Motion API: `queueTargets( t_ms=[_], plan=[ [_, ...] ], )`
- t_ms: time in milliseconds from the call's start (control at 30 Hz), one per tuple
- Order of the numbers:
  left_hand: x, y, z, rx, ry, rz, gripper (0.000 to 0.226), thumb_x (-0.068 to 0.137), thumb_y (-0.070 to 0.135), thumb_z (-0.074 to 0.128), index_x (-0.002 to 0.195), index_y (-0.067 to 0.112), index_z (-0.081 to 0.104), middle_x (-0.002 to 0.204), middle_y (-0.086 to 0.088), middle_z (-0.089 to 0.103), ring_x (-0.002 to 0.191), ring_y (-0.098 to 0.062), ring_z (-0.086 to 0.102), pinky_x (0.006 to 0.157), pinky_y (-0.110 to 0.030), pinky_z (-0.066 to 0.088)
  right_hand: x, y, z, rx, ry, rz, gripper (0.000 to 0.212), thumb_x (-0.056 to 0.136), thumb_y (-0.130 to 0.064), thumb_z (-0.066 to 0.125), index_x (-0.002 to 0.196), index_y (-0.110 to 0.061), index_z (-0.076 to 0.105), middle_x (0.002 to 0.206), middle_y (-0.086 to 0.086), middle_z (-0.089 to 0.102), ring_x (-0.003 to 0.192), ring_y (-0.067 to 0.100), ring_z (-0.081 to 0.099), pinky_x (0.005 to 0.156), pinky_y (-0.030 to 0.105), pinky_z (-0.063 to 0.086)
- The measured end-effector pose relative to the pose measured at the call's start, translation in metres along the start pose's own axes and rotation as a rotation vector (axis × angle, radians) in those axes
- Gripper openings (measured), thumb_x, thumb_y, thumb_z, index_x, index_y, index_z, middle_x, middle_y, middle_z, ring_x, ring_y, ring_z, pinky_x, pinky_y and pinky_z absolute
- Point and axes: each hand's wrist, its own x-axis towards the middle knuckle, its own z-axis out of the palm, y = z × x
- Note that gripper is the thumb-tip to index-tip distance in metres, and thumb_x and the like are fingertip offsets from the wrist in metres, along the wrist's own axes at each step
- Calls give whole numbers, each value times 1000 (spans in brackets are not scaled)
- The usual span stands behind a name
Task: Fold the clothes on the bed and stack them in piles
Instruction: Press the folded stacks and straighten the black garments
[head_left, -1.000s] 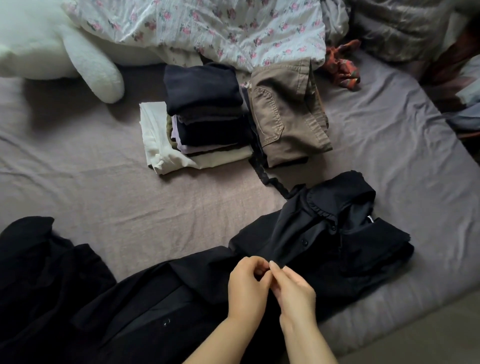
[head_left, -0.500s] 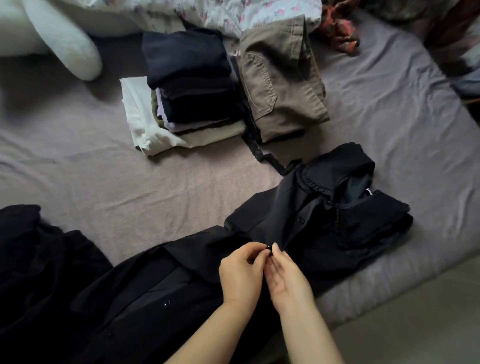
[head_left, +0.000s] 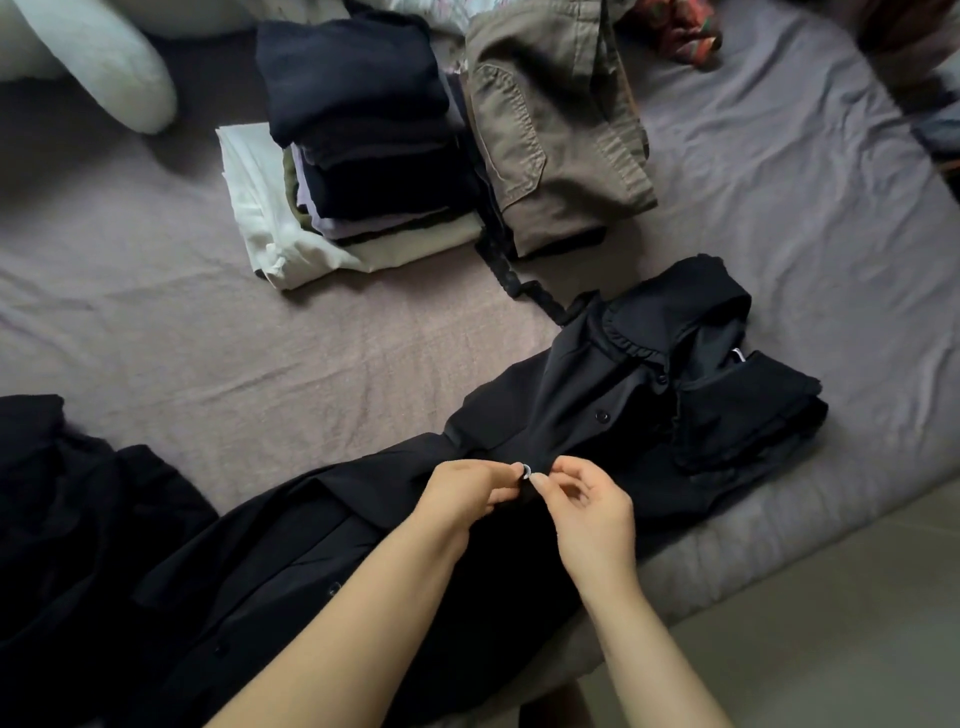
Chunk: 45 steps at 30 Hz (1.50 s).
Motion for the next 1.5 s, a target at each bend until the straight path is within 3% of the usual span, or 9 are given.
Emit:
queueTargets(
  t_ms=[167, 367, 600, 800, 1000, 1100, 1233, 1333, 1500],
  plan=[
    [6, -5, -11, 249, 28, 298, 12, 89, 14, 64, 84, 12, 75, 76, 5, 71, 72, -2, 64, 66, -10, 45, 5, 9, 7, 7, 7, -26, 22, 83, -6, 72, 87, -24, 61, 76, -5, 65, 68, -7, 61, 68, 9, 48],
    [8, -42, -86, 934, 634, 926, 22, 77, 5, 72, 96, 16, 72, 99, 2, 67, 88, -20, 63, 76, -36, 48, -22, 48, 24, -62, 55, 96, 13, 90, -24, 65, 77, -22, 64, 70, -4, 70, 74, 13, 67, 75, 36, 54],
    [37, -84, -145, 1351, 407, 625, 66, 73, 40, 77, 133, 24, 55, 134, 0, 54, 129, -24, 46, 110, -51, 27, -52, 95, 88, -222, -232, 109, 25, 85, -18, 70, 102, -27, 55, 100, -7, 60, 94, 8, 59, 85, 18, 46],
    [34, -98, -168, 1369, 435, 846, 20, 72, 8, 65, 92, 11, 62, 81, -5, 61, 78, -33, 62, 75, -38, 41, -62, 98, 116, -166, 122, 120, 37, 84, -16, 70, 105, -18, 39, 79, -6, 54, 70, 13, 56, 68, 26, 41],
    [-14, -99, -211, 1450, 627, 890, 39, 81, 55, 44, 65, 19, 41, 54, 4, 50, 57, -25, 54, 59, -31, 29, -65, 88, 125, -405, 128, 245, 66, 74, -57, 70, 120, -23, 37, 117, 1, 55, 104, 28, 57, 79, 37, 42],
    [-13, -104, -218, 1527, 712, 841, 35, 78, 48, 59, 72, 14, 57, 66, -4, 57, 67, -30, 56, 63, -37, 37, -61, 86, 128, -475, 115, 278, 53, 78, -54, 67, 114, -23, 43, 117, 3, 59, 106, 31, 59, 80, 37, 44],
    [-2, -114, -189, 1482, 666, 1047, 57, 69, 26, 72, 123, 12, 61, 111, -13, 60, 102, -33, 54, 89, -43, 34, -63, 89, 131, -379, 97, 173, 22, 88, -35, 62, 78, -19, 52, 74, -2, 63, 78, 24, 61, 66, 33, 46],
    [5, -115, -147, 1446, 530, 1299, 27, 74, 19, 65, 101, 17, 69, 98, -3, 63, 88, -26, 59, 75, -34, 35, -68, 92, 129, -251, 151, 103, 15, 88, -30, 65, 81, -21, 55, 67, -3, 56, 67, 17, 54, 62, 30, 41],
    [30, -109, -109, 1322, 462, 1018, 25, 61, 11, 83, 72, 12, 60, 70, -1, 54, 60, -21, 54, 46, -28, 34, -58, 93, 115, -157, 205, -20, 18, 92, -9, 54, 98, -17, 69, 95, -2, 62, 72, 4, 55, 65, 6, 40]
  ],
)
